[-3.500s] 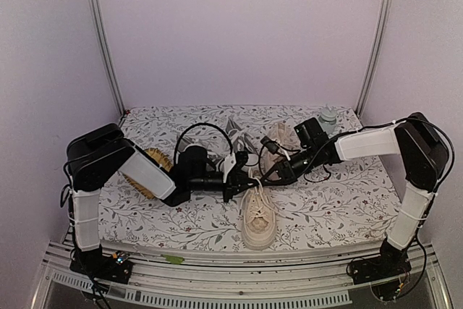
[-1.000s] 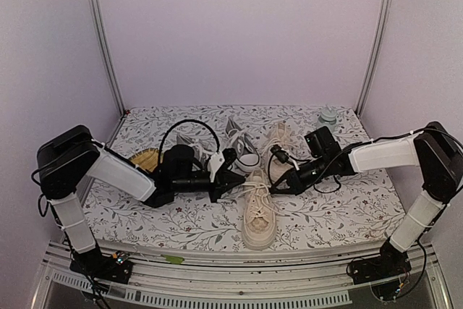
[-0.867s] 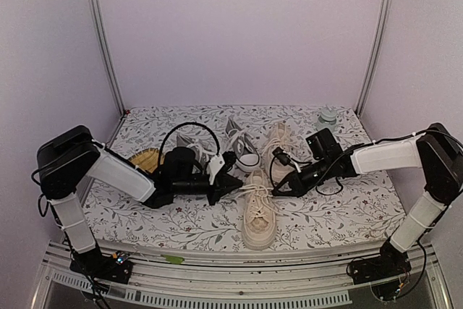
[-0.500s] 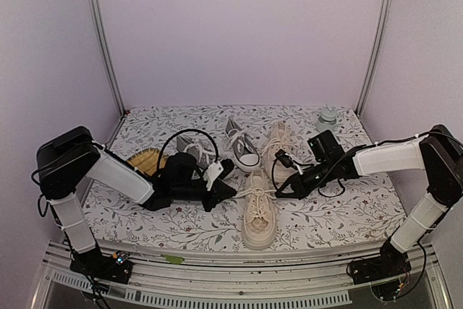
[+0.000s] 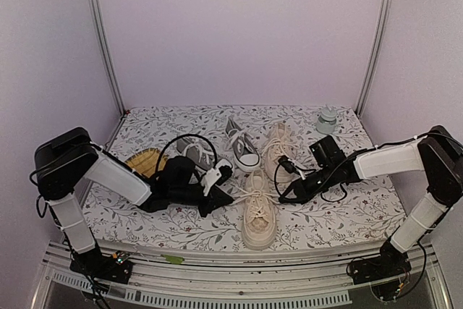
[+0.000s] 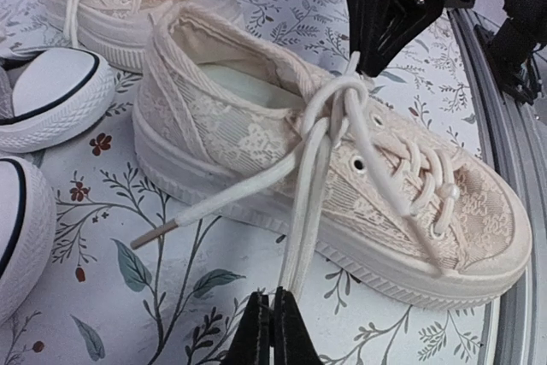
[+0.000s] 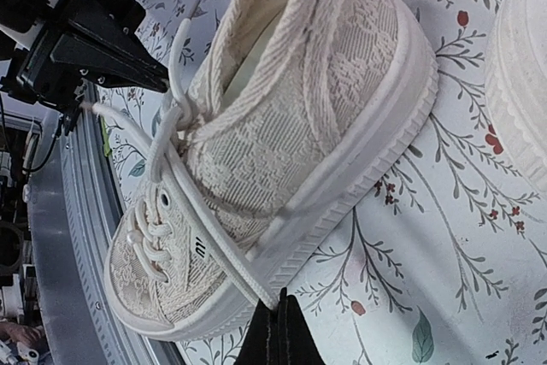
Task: Tie the shoes
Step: Tie the loops with the shoelace on the shoe.
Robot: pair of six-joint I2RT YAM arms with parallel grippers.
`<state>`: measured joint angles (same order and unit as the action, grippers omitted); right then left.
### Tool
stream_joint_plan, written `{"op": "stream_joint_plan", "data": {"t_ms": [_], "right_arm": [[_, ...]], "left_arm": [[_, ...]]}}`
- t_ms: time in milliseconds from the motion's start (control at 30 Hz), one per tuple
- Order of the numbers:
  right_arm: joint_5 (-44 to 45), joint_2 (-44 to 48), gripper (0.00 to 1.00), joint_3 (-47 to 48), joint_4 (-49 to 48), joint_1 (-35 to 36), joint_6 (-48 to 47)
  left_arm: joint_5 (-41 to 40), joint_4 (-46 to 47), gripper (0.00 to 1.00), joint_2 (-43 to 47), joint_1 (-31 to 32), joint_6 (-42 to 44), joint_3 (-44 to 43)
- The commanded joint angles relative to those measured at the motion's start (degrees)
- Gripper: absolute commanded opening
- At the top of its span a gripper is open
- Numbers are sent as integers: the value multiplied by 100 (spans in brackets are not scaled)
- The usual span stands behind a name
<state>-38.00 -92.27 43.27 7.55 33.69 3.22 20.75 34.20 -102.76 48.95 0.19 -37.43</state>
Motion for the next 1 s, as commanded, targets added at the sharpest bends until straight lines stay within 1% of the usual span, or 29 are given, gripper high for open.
{"op": "stream_joint_plan", "data": {"t_ms": [0, 233, 433, 533, 567, 633, 700, 767, 867, 967], "right_arm": [[96, -25, 1, -51, -23, -78, 42], [9, -221, 1, 18, -56, -144, -34], [-157, -354, 1, 241, -12, -139, -126], [-304, -392, 1, 324, 25, -135, -193], [-328, -377, 1, 337, 15, -127, -204], [-413, -337, 1, 343, -12, -125, -240], [-473, -341, 1, 397, -3, -118, -259], [-473, -393, 1, 457, 39, -89, -261], [-474, -439, 1, 502, 65, -65, -261], [-480, -441, 1, 504, 71, -49, -263]], "left_arm": [[314, -684, 0, 11, -22, 295, -45], [215, -963, 0, -210, -26, 343, -185], [198, -958, 0, -374, -25, 389, -397], [128, -965, 0, -295, -20, 467, -444], [124, -874, 5, -207, -14, 513, -411], [98, -617, 19, 34, 19, 676, -247], [66, -486, 28, 252, 74, 874, -128], [78, -565, 36, 363, 113, 1032, -142], [29, -895, 44, 354, 177, 1232, -285], [63, -1006, 46, 370, 252, 1406, -379]]}}
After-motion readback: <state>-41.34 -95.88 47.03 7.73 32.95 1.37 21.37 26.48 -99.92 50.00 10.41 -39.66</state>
